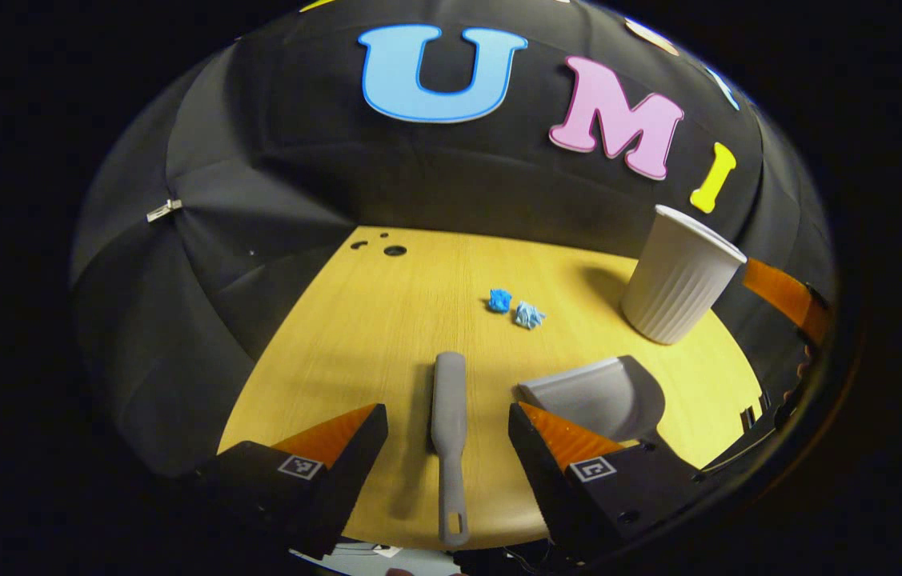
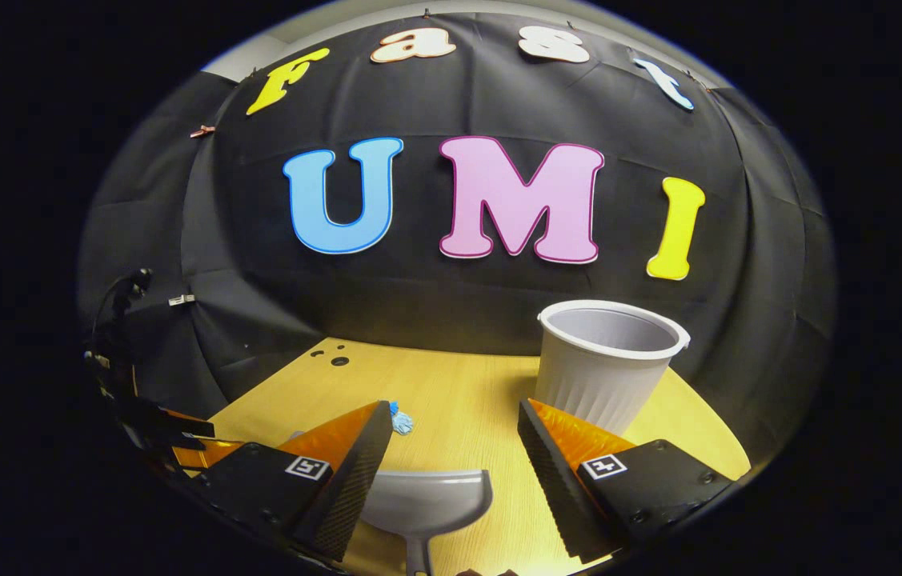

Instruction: Pick up the small broom and dustpan from the desktop, sweep the trash into the dustpan with the broom, and then empty the trash into the garbage bin.

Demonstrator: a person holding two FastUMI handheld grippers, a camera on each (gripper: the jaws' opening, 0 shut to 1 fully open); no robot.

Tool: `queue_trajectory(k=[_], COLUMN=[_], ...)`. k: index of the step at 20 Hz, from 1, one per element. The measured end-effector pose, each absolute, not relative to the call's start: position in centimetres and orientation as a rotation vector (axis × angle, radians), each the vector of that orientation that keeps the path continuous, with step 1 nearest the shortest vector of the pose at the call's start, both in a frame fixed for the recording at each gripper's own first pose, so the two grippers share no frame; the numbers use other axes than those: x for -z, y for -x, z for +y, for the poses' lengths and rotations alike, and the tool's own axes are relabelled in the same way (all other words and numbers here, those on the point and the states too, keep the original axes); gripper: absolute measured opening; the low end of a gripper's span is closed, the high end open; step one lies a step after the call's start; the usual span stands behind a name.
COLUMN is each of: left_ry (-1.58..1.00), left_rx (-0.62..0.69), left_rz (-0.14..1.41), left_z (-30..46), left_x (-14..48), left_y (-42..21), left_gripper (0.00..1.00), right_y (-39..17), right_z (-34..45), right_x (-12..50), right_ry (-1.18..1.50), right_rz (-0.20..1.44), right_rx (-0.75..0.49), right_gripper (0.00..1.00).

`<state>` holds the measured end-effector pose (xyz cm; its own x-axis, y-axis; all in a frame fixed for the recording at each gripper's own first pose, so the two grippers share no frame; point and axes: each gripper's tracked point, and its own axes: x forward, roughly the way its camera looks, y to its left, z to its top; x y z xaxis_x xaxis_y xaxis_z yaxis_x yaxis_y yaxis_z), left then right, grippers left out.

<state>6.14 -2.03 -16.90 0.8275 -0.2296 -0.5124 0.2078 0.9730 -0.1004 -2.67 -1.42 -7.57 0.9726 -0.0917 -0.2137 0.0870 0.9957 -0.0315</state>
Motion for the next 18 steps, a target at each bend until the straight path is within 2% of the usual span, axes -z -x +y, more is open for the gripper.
queue_trajectory(k=[11, 18], left_ry=[-0.087, -0.111], left_rx=[0.258, 0.183], left_rz=[0.904, 1.044], left_z=[-2.5, -1.8], left_x=[27.3, 29.6], left_y=[-6.5, -7.1], left_gripper=[0.96, 0.96], right_y=[2.8, 2.9], right_z=[-1.6, -1.9], right_x=[14.3, 16.9], right_ry=[-0.075, -0.106], right_rz=[0.434, 0.521], right_rx=[0.074, 0.01], right_gripper=[0.98, 0.99])
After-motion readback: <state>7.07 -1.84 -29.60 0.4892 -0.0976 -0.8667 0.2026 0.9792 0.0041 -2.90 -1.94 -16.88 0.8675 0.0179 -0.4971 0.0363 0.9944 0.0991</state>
